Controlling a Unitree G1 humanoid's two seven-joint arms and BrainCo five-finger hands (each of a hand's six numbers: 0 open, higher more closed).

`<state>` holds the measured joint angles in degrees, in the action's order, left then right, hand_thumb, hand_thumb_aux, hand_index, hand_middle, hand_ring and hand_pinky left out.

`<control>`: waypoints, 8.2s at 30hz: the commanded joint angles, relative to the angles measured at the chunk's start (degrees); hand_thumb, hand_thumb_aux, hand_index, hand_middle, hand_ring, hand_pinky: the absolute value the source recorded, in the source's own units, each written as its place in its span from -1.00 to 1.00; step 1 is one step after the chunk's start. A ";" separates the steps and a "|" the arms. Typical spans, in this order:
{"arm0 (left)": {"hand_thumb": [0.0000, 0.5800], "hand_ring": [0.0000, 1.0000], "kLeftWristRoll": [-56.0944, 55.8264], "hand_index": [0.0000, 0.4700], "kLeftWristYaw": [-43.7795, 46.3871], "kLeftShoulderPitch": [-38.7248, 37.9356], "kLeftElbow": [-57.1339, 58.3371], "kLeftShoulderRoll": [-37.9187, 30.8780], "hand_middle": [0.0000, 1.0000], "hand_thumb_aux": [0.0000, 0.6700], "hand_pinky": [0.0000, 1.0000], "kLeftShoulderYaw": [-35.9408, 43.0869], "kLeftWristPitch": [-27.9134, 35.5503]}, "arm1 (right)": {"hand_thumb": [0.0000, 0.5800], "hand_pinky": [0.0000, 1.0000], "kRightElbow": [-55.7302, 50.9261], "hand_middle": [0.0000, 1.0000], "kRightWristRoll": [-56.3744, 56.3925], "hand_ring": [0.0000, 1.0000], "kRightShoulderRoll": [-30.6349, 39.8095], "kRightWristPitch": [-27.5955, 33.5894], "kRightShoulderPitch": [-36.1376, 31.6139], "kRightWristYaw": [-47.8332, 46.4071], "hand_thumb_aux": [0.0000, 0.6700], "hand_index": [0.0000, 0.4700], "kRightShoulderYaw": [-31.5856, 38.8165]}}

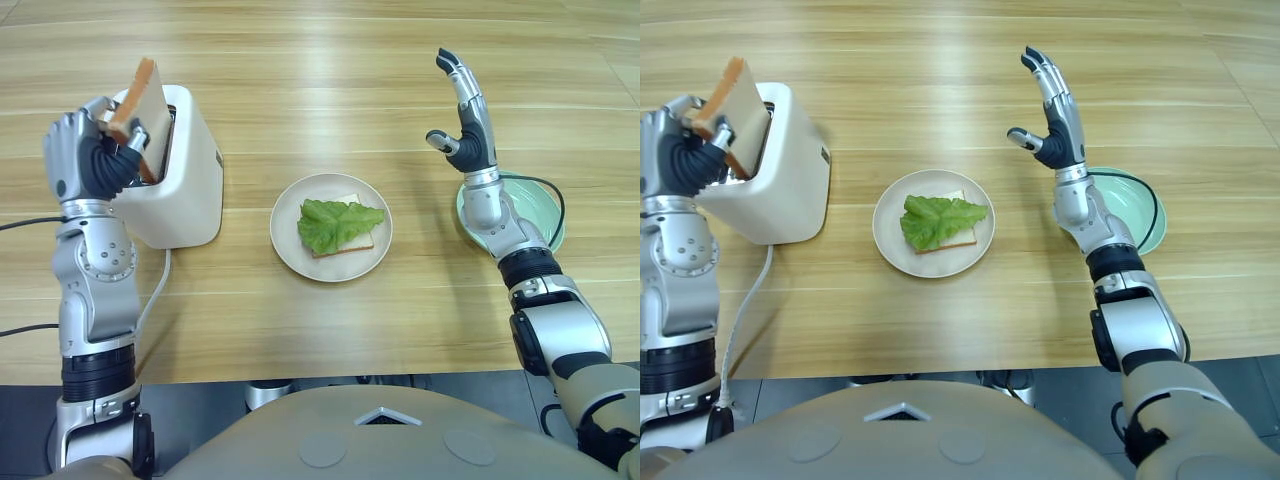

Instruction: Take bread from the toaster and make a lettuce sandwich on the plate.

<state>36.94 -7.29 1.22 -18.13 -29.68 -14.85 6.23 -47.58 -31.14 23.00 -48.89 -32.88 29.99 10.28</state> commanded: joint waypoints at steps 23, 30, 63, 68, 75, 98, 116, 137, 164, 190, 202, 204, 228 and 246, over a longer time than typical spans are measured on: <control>1.00 1.00 -25.53 0.96 19.63 13.06 -1.34 4.76 1.00 1.00 1.00 10.06 -5.73 | -1.00 -1.00 -1.70 -1.00 0.90 -1.00 0.06 -1.35 -0.95 -0.77 -1.00 -1.00 -0.08; 1.00 1.00 -38.66 0.96 33.01 17.99 15.64 10.52 1.00 1.00 1.00 16.10 -3.82 | -1.00 -1.00 0.11 -1.00 1.14 -1.00 2.69 -6.04 1.50 -0.53 -1.00 -1.00 -1.20; 1.00 1.00 -44.24 0.96 43.31 22.44 44.12 18.62 1.00 1.00 1.00 18.59 1.43 | -1.00 -1.00 3.87 -1.00 -7.33 -1.00 2.65 -4.16 5.92 -3.58 -1.00 -1.00 4.30; 1.00 1.00 -41.02 0.96 42.45 21.71 45.33 17.17 1.00 1.00 1.00 20.32 -0.94 | -1.00 -1.00 4.54 -1.00 -8.28 -1.00 2.86 -4.03 6.36 -3.67 -1.00 -1.00 5.02; 1.00 1.00 -36.51 0.96 39.67 22.70 48.59 16.44 1.00 1.00 1.00 22.59 -5.22 | -1.00 -1.00 6.85 -1.00 -12.04 -1.00 3.82 -4.79 7.39 -3.60 -1.00 -1.00 7.82; 1.00 1.00 -33.76 0.96 36.63 24.25 55.41 16.93 1.00 1.00 1.00 23.09 -9.70 | -1.00 -1.00 7.71 -1.00 -9.41 -1.00 2.44 -11.17 9.24 -23.56 -1.00 -1.00 18.04; 1.00 1.00 -32.35 0.96 36.51 24.80 55.72 16.70 1.00 1.00 1.00 23.42 -11.92 | -1.00 -1.00 -5.53 -1.00 -6.40 -1.00 -1.18 -0.75 6.22 -42.32 -1.00 -1.00 23.01; -1.00 1.00 14.84 -1.00 -13.99 25.79 22.84 5.44 1.00 -1.00 1.00 27.67 -15.08 | -1.00 -1.00 -0.59 -1.00 -1.35 -1.00 -0.20 1.43 9.15 -49.24 -1.00 -1.00 22.79; 1.00 1.00 -21.05 0.96 6.39 8.97 2.18 9.66 1.00 1.00 1.00 14.40 -18.43 | 1.00 1.00 27.20 1.00 39.61 1.00 -5.31 6.97 14.56 -52.04 1.00 0.96 -1.61; 1.00 1.00 -18.03 0.96 42.73 -14.54 10.12 -9.57 1.00 1.00 1.00 36.54 -23.84 | 1.00 1.00 34.75 1.00 16.34 1.00 3.83 22.49 31.71 -64.71 1.00 0.96 13.33; 1.00 1.00 3.22 0.96 25.97 -0.67 25.21 -3.09 1.00 1.00 1.00 41.22 -25.92 | 1.00 1.00 33.98 1.00 11.61 1.00 2.11 23.56 28.04 -61.32 1.00 0.96 13.54; 1.00 1.00 3.84 0.96 23.65 2.28 27.75 -1.29 1.00 1.00 1.00 41.13 -26.06 | 1.00 1.00 32.83 1.00 10.72 1.00 1.74 22.93 26.59 -60.11 1.00 0.96 13.62; 1.00 1.00 3.18 0.96 11.24 26.39 57.41 6.01 1.00 1.00 1.00 41.54 -29.78 | 1.00 1.00 -22.83 1.00 -0.24 1.00 -7.37 14.50 -8.32 -36.46 1.00 0.96 15.88; -1.00 -1.00 -30.98 -1.00 5.66 5.49 18.41 17.10 -1.00 -1.00 -1.00 21.67 -34.32 | -1.00 -1.00 2.21 -1.00 21.37 -1.00 -11.56 -11.91 8.51 -28.46 -1.00 -1.00 -1.78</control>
<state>11.05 -2.42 7.90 0.95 -14.16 7.84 -27.92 -46.81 -11.21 13.06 -60.60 -25.26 0.64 9.69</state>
